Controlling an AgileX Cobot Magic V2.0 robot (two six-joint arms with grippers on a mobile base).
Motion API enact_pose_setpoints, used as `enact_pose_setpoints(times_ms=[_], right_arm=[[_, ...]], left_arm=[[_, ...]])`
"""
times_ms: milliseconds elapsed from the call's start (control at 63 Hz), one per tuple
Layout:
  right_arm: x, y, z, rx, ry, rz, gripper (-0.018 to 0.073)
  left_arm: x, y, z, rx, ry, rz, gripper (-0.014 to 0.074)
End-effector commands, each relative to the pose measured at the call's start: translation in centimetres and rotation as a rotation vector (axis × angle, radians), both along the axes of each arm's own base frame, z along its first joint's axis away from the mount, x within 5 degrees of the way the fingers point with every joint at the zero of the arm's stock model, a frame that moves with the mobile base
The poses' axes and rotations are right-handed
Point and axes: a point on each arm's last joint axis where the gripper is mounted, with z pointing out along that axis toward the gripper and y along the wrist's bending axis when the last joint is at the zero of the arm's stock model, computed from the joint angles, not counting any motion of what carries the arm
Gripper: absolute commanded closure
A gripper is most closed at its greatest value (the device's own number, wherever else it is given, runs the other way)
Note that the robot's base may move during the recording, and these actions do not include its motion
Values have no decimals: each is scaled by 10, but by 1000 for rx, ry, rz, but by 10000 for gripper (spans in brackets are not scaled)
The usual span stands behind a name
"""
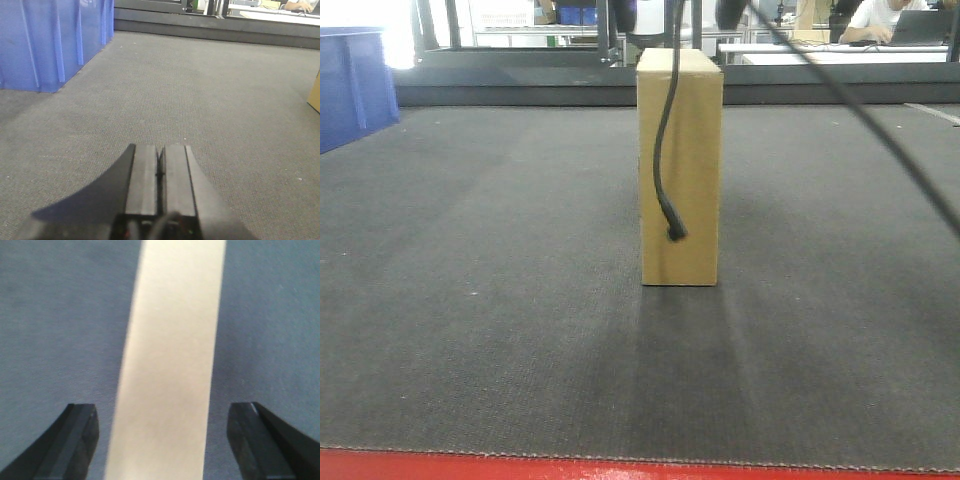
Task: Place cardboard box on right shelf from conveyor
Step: 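Lower the open right gripper over the top of the tan box, then close the right gripper on the box and lift it off the belt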
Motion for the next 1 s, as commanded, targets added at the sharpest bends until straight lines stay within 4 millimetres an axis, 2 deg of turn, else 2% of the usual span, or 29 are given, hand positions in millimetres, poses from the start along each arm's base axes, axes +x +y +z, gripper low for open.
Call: enact_pose_setpoints(times_ms=[0, 428, 983], right_arm=[[-6, -11, 34, 33, -116, -30, -63], [5, -4, 19, 42, -118, -20, -63], [23, -2, -29, 38, -22, -21, -48]], left_arm=[[-1, 0, 9, -17, -98, 2, 715], [-1, 0, 9, -17, -98, 2, 715], [-1, 0, 9, -17, -98, 2, 715]])
